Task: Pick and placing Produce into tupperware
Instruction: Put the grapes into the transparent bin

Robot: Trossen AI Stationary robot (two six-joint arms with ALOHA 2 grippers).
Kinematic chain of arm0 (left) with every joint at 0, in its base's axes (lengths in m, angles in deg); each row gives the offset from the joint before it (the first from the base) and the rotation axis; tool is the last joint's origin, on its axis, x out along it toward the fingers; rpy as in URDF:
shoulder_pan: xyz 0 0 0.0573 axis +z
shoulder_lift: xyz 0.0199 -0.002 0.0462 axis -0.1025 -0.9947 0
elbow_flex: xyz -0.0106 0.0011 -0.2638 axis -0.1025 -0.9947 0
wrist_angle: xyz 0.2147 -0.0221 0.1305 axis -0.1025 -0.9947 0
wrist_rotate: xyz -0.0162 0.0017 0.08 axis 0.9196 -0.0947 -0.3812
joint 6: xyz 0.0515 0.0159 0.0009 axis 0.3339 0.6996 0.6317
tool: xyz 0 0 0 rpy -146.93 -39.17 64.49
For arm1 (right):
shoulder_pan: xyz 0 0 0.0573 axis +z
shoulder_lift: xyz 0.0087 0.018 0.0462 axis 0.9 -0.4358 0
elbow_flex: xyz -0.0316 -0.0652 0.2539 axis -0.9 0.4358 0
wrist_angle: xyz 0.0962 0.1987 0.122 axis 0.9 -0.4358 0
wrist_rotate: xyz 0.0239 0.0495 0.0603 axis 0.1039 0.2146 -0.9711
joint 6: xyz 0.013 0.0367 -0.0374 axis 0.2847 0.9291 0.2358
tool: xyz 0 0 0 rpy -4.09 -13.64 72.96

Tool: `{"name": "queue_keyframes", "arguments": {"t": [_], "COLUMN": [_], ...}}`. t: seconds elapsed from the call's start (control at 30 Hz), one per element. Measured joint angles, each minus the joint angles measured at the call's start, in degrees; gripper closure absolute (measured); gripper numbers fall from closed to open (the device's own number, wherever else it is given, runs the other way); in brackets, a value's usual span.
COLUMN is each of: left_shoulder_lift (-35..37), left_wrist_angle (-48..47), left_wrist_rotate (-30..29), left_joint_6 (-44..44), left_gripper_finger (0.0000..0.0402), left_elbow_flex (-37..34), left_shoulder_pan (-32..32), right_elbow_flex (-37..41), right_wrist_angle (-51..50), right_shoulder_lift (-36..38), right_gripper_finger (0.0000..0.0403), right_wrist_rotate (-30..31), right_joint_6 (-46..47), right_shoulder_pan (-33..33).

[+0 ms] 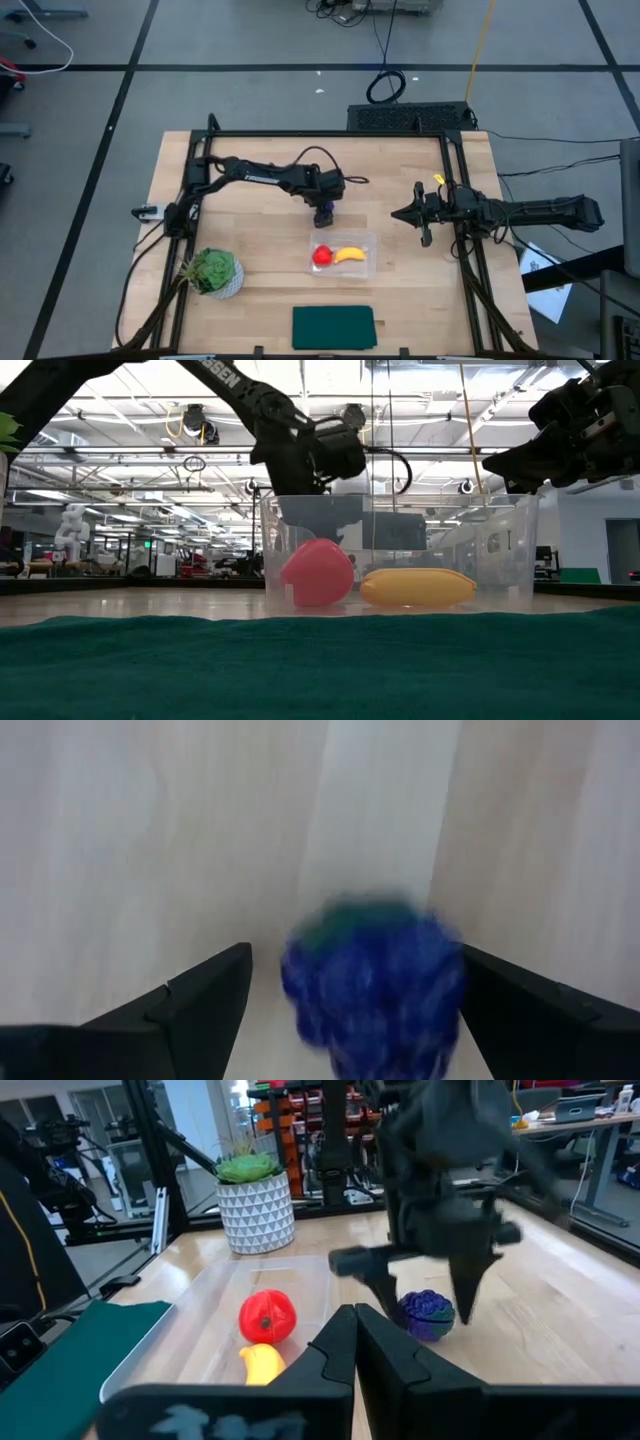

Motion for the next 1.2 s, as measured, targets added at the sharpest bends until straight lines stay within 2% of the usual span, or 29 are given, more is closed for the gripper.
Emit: {"name": "queue_keyframes", "arguments": {"t": [0.77, 1.2], "left_shoulder_lift": [-2.0, -1.8], "left_wrist_angle": [1.3, 1.0], "left_wrist_rotate": [-0.1, -0.4], "left_joint_6": [3.0, 3.1], "left_gripper_finger": [0.0069, 0.0191], "left_elbow_flex": [0.1, 0.1], "left_shoulder_pan": [0.1, 0.0], "right_elbow_flex": [0.0, 0.0], "right_wrist_angle": [0.1, 0.1], "right_shoulder_lift": [0.0, 0.0], "right_gripper_finger": [0.0403, 0.0403], "right_wrist_rotate": [0.0, 0.0], "right_joint_6": [0.0, 0.0], "right_shoulder_pan": [0.0, 0.0]}}
